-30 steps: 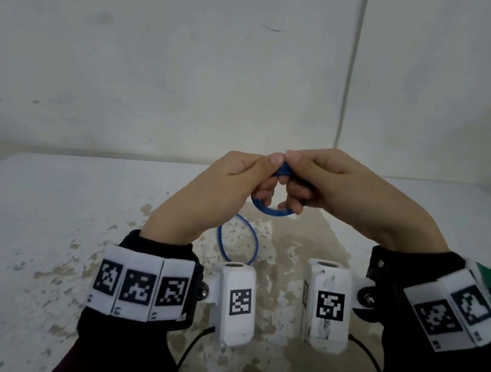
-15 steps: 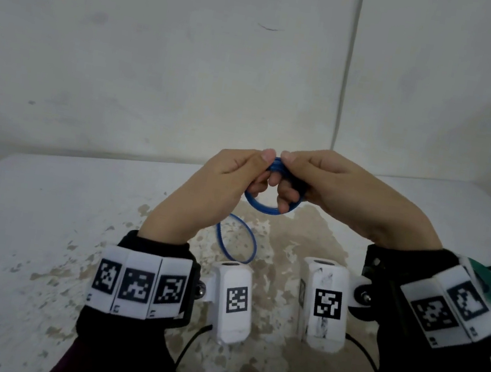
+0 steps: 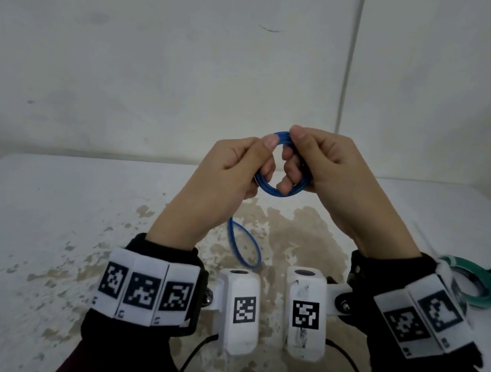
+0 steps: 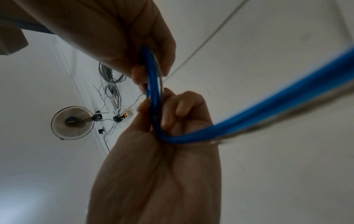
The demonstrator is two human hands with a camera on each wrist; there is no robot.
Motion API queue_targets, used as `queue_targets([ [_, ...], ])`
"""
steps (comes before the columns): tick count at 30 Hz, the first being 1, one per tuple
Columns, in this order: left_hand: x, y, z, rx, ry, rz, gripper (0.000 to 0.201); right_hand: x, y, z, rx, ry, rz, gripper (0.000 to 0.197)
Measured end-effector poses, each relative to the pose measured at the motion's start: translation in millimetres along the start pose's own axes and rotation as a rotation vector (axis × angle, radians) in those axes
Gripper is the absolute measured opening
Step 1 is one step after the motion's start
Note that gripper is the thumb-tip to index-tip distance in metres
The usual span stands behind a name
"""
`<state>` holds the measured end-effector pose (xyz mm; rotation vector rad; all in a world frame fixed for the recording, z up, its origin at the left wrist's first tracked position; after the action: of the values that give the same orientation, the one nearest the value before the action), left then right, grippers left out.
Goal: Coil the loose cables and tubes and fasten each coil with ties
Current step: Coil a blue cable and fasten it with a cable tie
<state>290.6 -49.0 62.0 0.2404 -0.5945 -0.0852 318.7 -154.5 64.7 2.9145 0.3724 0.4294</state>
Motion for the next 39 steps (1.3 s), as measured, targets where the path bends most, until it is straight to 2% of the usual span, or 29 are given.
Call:
queue_targets([
  [5,-1,-7,-5,-0.062,0.033,-0.054,0.031,0,4,0,-0.05,0.027,0.059,0.036],
  [9,-2,0,-10,0.017,0.044,-0.043,0.036,-1,-3,4,-0.006,-0.048,-0.068,0.032],
  [11,-3,-2,-8,-0.077,0.066,-0.04,0.038,-2,-5,1,0.032,-0.045,-0.129,0.029],
  [15,-2,-14,-8,-0.426,0.142,0.004,0.045,1,-4,1,0.243,-0.048,-0.075,0.03],
  [17,-1,-14,-15,-0.475,0.162,0.018,0.045,1,-6,3,0.304,-0.082,-0.072,0.03],
  [19,0,-7,-20,-0.352,0.145,0.008,0.045,-1,-9,7,0.27,-0.149,-0.123,0.03],
  [21,-2,-2,-19,-0.134,0.104,-0.064,0.045,-5,-13,12,0.193,-0.206,-0.216,0.035],
  [23,-4,-3,-15,-0.024,0.075,-0.138,0.044,-9,-18,11,0.105,-0.187,-0.285,0.037],
  [25,-5,-5,-11,-0.057,0.064,-0.136,0.044,-9,-19,4,0.059,-0.122,-0.257,0.034],
  [27,-3,-7,-9,-0.122,0.059,-0.095,0.046,-7,-15,-2,0.079,-0.076,-0.163,0.033],
  [30,-1,-11,-9,-0.222,0.052,-0.09,0.044,-3,-7,-1,0.154,-0.066,-0.052,0.035],
  [32,0,-7,-10,-0.162,0.04,-0.096,0.043,-2,-7,4,0.172,-0.103,-0.077,0.034],
  [35,-1,-2,-5,0.037,-0.003,-0.115,0.044,-4,-11,12,0.195,-0.19,-0.208,0.034],
  [39,-1,-3,5,0.128,-0.062,-0.134,0.043,-9,-12,5,0.091,-0.132,-0.237,0.027],
])
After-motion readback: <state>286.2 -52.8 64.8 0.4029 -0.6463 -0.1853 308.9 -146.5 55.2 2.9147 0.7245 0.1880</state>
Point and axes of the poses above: each hand's wrist, its own x-axis towards the middle knuckle, its own y-axis out of the back of the hand, z = x × y, the point moved 10 cm from there along x, towards the middle knuckle, and after that the axes turned 8 degrees about -y, right-handed, at the moved point
